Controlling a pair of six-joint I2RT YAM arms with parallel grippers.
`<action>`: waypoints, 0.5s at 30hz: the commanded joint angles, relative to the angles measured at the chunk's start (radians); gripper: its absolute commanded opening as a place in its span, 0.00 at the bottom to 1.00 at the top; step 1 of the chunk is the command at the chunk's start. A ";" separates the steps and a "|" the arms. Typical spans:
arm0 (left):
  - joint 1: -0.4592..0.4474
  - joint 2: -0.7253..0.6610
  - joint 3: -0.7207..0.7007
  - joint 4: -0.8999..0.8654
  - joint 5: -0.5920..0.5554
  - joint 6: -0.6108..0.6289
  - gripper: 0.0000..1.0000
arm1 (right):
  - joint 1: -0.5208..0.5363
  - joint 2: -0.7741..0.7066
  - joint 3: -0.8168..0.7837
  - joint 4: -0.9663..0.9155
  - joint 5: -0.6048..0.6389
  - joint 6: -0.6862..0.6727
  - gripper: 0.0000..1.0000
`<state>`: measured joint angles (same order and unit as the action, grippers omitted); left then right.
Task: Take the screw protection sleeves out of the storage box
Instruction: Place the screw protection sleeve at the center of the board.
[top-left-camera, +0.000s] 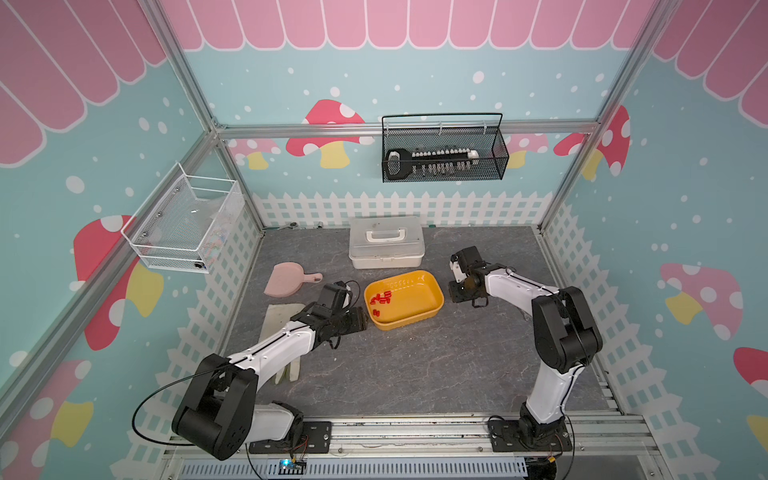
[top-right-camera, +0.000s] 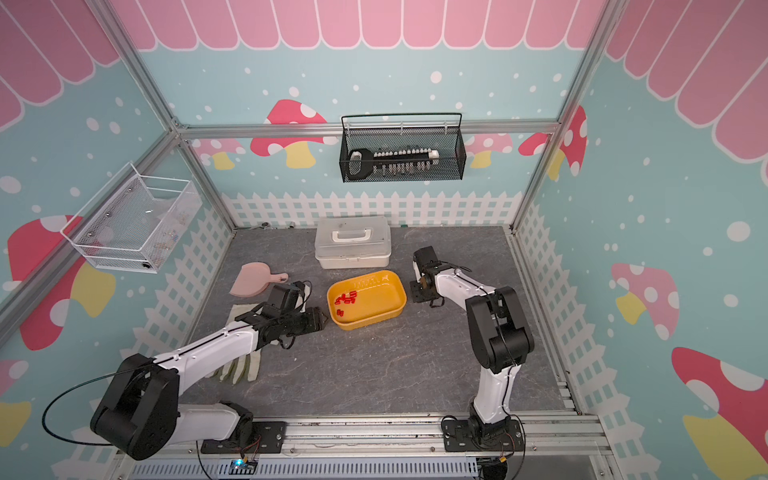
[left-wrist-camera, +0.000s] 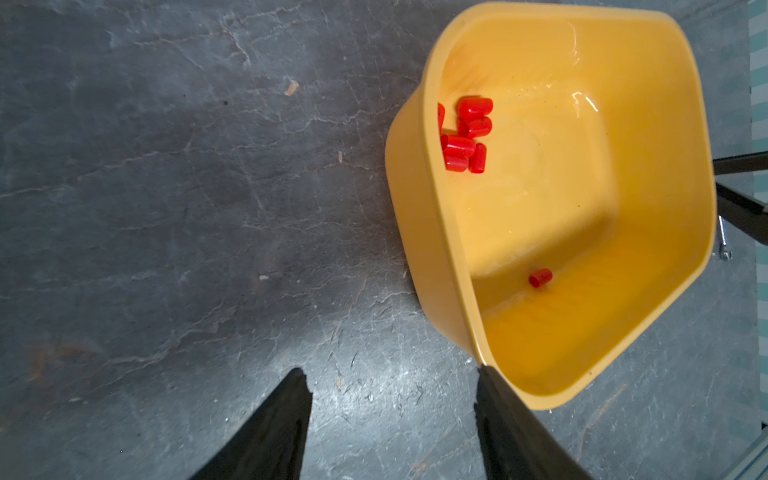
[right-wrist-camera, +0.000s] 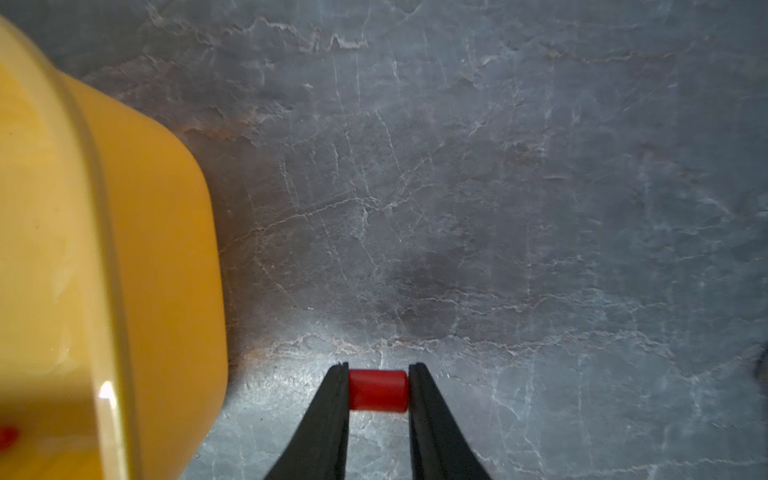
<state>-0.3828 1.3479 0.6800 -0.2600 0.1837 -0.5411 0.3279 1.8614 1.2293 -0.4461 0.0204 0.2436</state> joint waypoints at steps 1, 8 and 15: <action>-0.007 0.010 0.031 -0.016 -0.010 0.021 0.65 | -0.004 0.031 -0.017 0.020 -0.018 -0.001 0.28; -0.010 0.011 0.029 -0.018 -0.011 0.023 0.65 | -0.004 0.082 -0.019 0.030 -0.026 0.001 0.30; -0.010 0.011 0.033 -0.020 -0.016 0.025 0.65 | -0.003 0.091 -0.016 0.029 -0.030 0.002 0.30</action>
<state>-0.3878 1.3525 0.6823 -0.2661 0.1825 -0.5407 0.3279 1.9244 1.2205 -0.4038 -0.0002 0.2440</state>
